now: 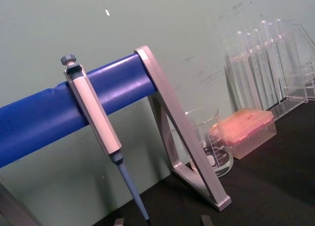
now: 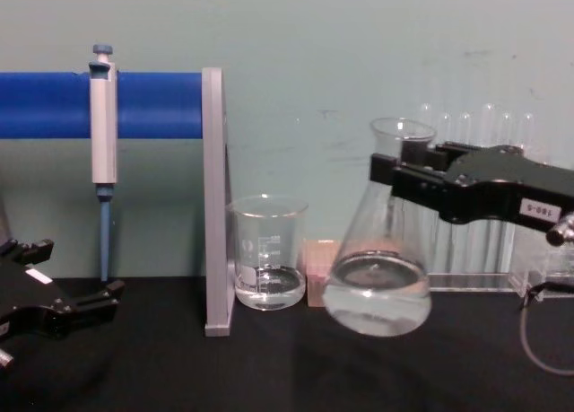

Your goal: Grasp the erlenmeyer flask with one hand, shake it three times, then place it back.

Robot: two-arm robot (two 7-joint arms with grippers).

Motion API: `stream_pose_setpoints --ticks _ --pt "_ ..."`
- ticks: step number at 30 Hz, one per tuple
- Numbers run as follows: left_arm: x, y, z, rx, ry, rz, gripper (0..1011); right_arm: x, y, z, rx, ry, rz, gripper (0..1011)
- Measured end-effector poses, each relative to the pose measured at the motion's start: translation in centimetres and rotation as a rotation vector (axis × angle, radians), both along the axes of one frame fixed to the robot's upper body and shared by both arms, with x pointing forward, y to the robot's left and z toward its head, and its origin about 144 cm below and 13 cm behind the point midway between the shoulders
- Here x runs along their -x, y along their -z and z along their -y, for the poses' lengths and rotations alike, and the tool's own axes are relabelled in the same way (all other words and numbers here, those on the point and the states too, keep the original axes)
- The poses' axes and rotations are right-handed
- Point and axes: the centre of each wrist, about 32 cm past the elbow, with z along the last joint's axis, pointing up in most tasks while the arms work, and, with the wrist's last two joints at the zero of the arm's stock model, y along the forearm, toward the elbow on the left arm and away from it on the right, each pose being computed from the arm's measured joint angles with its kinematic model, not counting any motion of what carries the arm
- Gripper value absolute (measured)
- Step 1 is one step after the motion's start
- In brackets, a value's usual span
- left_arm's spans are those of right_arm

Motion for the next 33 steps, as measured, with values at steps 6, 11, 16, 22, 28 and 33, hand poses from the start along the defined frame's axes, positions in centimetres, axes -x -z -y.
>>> stream_pose_setpoints --ticks 6,11,16,22,28,33 --pt "0.00 0.00 0.00 0.000 0.000 0.000 1001 0.08 -0.05 -0.48 0.004 -0.089 0.006 453" --pt "0.00 0.00 0.00 0.000 0.000 0.000 1001 0.09 -0.07 -0.61 0.005 -0.123 0.007 453" --pt "0.00 0.00 0.00 0.000 0.000 0.000 1001 0.09 -0.11 -0.64 0.005 -0.139 0.008 453" --pt "0.00 0.00 0.00 0.000 0.000 0.000 1001 -0.03 -0.14 -0.61 0.001 -0.127 0.011 453" --pt "0.00 0.00 0.00 0.000 0.000 0.000 1001 -0.12 -0.02 -0.47 -0.007 -0.090 0.012 453" --pt "0.00 0.00 0.00 0.000 0.000 0.000 1001 -0.24 -0.07 -0.22 -0.015 -0.045 0.013 453"
